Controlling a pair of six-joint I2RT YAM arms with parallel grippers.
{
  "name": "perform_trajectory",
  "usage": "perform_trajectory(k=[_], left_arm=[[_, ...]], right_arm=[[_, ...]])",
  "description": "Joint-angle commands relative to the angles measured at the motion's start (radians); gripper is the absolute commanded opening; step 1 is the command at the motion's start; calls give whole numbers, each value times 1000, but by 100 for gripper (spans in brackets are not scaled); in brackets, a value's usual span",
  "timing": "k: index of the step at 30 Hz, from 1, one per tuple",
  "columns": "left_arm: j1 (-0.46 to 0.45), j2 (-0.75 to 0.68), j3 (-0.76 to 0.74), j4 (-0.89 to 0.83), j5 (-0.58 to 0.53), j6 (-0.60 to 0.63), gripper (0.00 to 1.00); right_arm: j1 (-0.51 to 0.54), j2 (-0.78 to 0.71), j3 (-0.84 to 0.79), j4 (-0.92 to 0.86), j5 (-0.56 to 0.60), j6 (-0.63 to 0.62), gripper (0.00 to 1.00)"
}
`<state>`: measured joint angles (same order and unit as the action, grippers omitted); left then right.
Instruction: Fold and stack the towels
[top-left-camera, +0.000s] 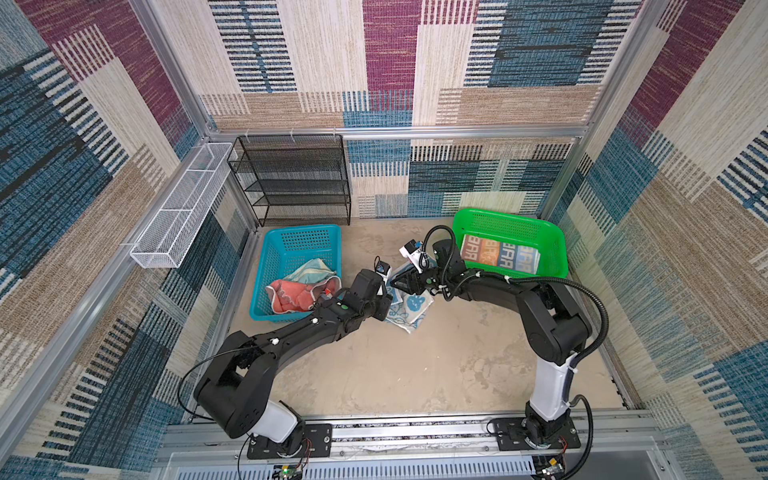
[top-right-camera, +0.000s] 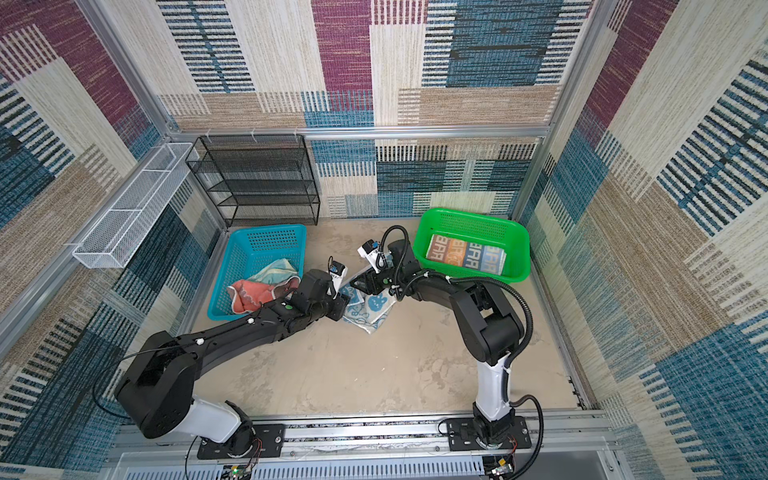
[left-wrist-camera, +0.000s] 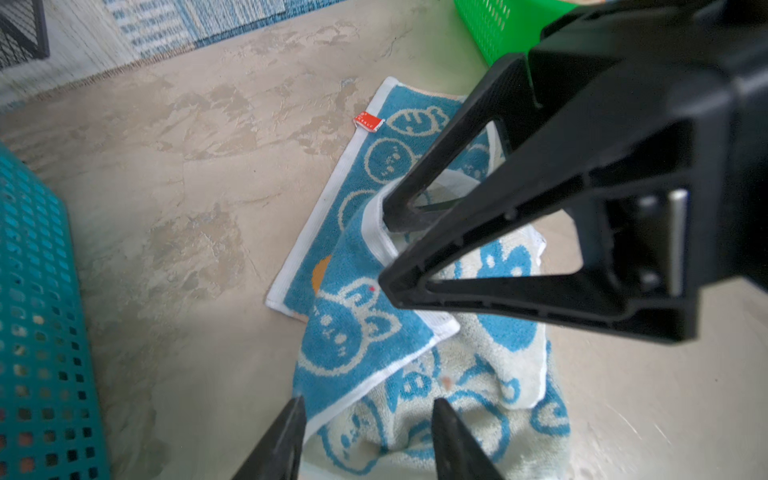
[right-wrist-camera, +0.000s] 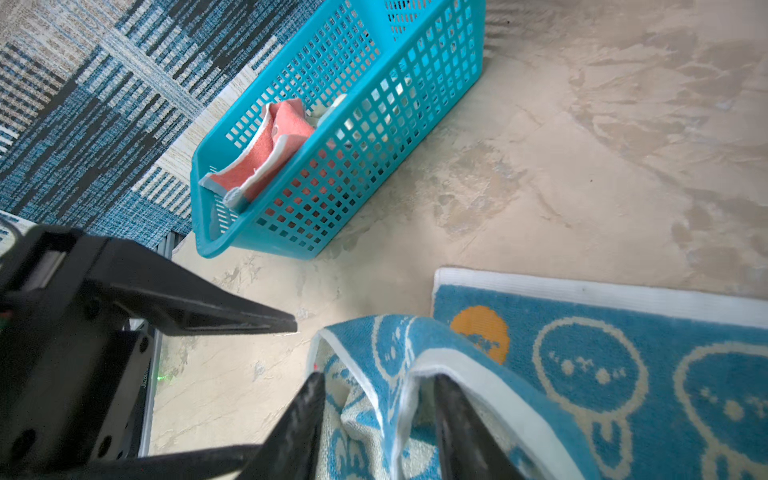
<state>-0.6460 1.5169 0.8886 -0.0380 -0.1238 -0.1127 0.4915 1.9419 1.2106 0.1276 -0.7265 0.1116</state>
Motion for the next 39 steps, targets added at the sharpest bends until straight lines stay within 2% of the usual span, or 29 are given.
perform_trajectory(k=[1,6,9,15,20,24,28,31,35,38,39], left_arm=[[0,29,12,74,29,-86,54],[-7,69,10,157,56,-180,54],[-19,92,9,194,35,-227,54],[-57,140,28,207,-59,-289,54],[-84,178,42,209,-187,-329,54],[-93,213,54,220,-246,-336,51],[-95,244,63,223,-281,-352,44],[-97,259,70,222,-295,-356,34],[-96,258,68,216,-311,-346,19],[-97,244,56,207,-331,-336,1],[-96,236,51,200,-341,-332,0]], right_arm=[[0,21,24,36,-22,46,45],[1,38,37,55,-40,80,45],[0,35,42,60,-58,91,45],[-1,30,49,50,-61,92,44],[-1,34,47,49,-67,95,44],[0,32,46,50,-66,97,44],[-1,27,41,54,-66,97,44],[-1,28,40,52,-65,96,44],[-1,30,37,54,-59,95,44],[-2,29,38,51,-51,94,44],[-4,30,38,50,-48,92,44]])
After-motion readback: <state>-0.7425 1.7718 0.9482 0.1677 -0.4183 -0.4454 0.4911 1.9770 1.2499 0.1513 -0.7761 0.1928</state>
